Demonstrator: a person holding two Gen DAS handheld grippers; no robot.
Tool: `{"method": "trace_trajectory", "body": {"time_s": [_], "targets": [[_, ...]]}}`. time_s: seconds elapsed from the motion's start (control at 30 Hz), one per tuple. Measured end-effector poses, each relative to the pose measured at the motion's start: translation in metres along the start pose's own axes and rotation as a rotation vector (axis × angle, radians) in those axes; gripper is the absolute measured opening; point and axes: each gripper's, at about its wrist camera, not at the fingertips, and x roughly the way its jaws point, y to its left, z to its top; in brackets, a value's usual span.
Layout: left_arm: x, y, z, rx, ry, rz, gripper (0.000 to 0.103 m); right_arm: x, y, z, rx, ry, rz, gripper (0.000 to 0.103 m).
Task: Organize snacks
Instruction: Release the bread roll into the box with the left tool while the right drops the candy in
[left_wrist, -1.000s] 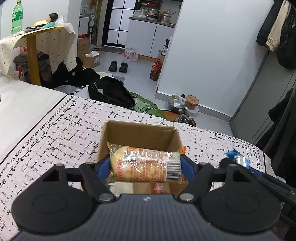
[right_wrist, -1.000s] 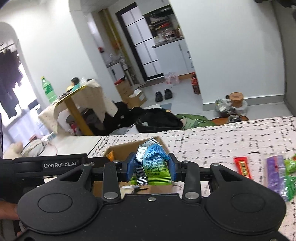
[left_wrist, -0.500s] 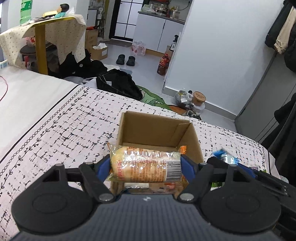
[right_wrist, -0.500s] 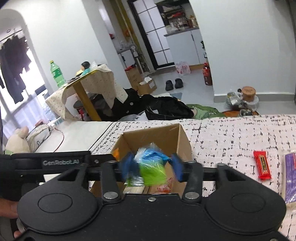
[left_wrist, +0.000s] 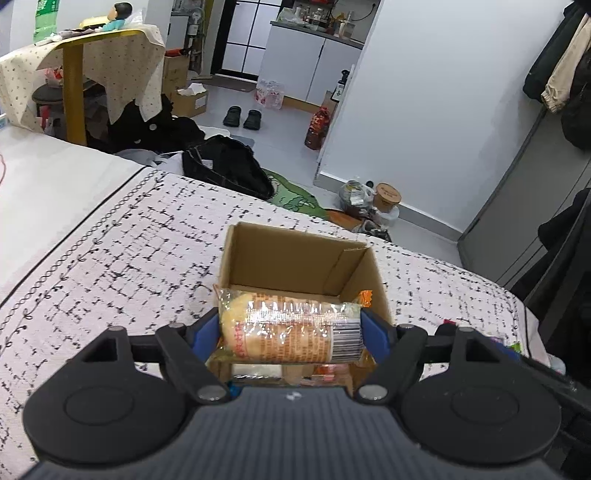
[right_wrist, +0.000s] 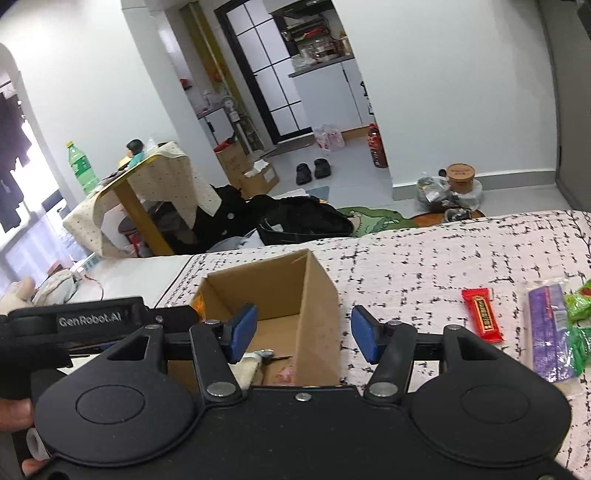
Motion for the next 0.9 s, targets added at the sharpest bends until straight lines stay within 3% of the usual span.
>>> {"method": "trace_trajectory", "body": {"time_s": [0.1, 0.57, 0.9], "targets": [[0.003, -0.002, 0.000, -0.006, 0.011, -0.012, 0.080, -0.001, -0.006, -0.001, 0.014, -0.007, -0.023, 0.064], [0.003, -0.007, -0.005, -0.022, 0.014, -0.003, 0.083, -0.021, -0.035, -0.006, 0.063, -0.026, -0.089, 0.065], [0.002, -0.028, -0.019, 0.009, 0.029, -0.028, 0.083, -0.041, -0.073, -0.015, 0.106, -0.024, -0.185, 0.065]]}}
